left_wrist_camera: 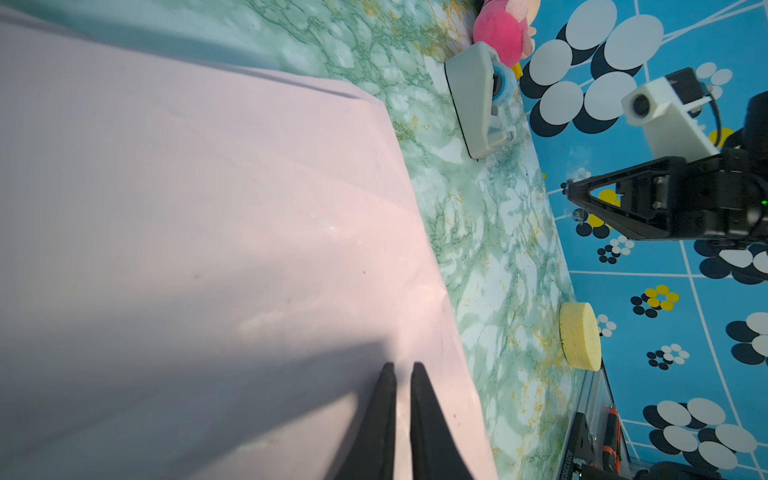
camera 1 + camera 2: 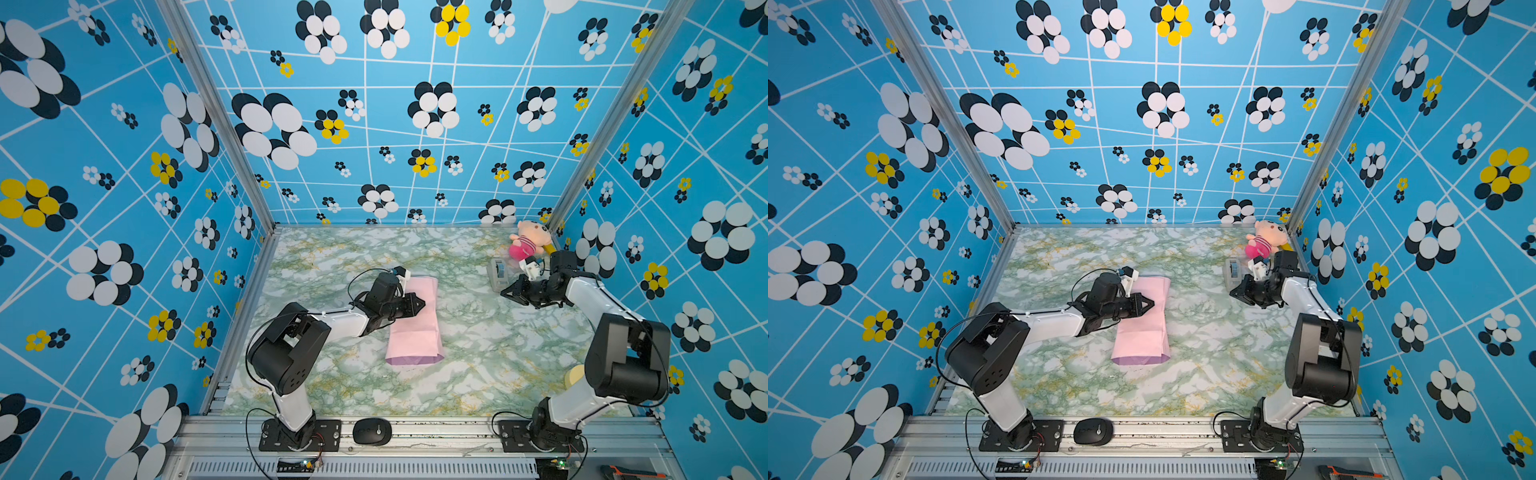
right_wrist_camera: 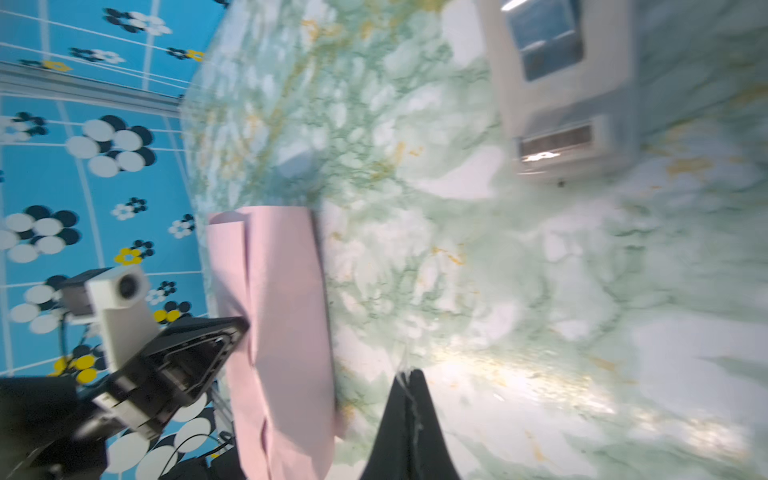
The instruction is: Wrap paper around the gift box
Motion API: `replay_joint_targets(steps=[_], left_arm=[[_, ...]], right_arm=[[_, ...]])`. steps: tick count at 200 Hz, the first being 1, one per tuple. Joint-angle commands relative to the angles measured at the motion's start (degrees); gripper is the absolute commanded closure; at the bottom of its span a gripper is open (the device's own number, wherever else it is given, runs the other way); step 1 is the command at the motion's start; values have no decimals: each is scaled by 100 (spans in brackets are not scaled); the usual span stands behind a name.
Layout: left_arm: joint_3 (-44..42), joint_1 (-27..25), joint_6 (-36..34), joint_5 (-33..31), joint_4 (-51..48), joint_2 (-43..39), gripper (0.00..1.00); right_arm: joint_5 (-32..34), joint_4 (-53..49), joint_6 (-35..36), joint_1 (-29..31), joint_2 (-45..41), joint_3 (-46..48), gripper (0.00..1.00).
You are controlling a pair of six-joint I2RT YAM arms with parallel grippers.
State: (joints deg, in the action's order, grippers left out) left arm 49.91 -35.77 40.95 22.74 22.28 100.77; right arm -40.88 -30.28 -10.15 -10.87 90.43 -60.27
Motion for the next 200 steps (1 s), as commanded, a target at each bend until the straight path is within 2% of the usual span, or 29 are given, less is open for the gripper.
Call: replay_joint_targets(steps=[1,19,52,79,114,165,200], left_arm=[[-333,26,-54,-465,-1027,285,87],[-332,26,-52,-453,-1005,303,87],[-325,33,-64,-420,-981,303,87],[-317,35,-78,-415,-971,307,87],[-324,35,-59,-437,-952,303,87],[-342,35,-51,-446,-927,294,87],[-368,44,-42,-437,-918,285,87]], right_arm=[[-843,1272,-741,180,-562,589,100],[-941,1965,-1124,399,-1038,1026,100],[-717,2644,-1279,984,-1744,1541,100],[-335,4118,-2305,1462,-2097,2193,100],[1184,5030,-3162,2358,-2358,2722,100],[3796,5474,-4202,3721,-2424,3147,100],[4719,5909,-4538,4558,-1924,3150,100]])
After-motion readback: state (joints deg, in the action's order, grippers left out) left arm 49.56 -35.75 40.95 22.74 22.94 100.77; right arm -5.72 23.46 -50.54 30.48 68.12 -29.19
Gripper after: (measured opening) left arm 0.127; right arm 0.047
